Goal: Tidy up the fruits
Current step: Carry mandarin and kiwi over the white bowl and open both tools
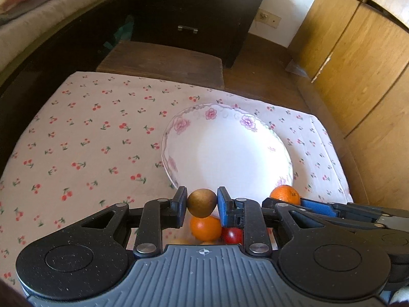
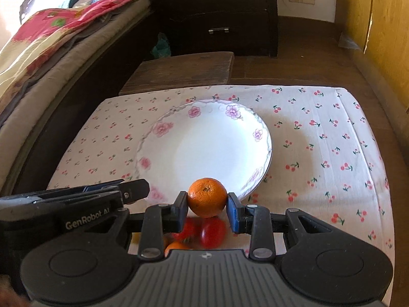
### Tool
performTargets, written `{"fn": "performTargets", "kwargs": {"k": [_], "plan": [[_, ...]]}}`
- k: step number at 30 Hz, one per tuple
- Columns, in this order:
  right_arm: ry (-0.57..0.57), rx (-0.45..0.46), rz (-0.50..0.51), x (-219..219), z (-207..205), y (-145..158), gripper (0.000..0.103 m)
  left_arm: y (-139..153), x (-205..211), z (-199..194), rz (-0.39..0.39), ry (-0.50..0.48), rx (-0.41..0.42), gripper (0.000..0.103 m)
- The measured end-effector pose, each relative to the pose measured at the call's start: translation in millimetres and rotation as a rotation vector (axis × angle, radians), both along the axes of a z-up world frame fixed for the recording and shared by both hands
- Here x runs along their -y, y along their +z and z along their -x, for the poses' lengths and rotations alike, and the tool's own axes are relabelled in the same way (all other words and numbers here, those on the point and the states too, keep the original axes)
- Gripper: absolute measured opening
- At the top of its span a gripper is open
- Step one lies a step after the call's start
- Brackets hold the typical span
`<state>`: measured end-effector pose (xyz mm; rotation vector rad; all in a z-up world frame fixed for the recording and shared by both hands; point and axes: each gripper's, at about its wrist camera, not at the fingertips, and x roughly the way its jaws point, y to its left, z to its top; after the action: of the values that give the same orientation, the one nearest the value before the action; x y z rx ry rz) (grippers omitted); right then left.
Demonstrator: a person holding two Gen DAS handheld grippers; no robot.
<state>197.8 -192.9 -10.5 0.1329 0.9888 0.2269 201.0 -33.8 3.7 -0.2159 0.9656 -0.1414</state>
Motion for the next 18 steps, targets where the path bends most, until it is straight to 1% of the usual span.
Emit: {"fn": "performTargets", "kwargs": {"k": [7,18], "plan": [[-0.002,-0.014,0.021,-0.6,-17.5,-11.7,0.034,-13.1,1.5,-15.4,-0.009,0.009,-0.021,0.032],[-0.021,-0.016,0.02,2.1,-25.9,-17.3,0.035,-16.3,4.3,-21.6,-0.009,0.008,-0.02,0.032]]}}
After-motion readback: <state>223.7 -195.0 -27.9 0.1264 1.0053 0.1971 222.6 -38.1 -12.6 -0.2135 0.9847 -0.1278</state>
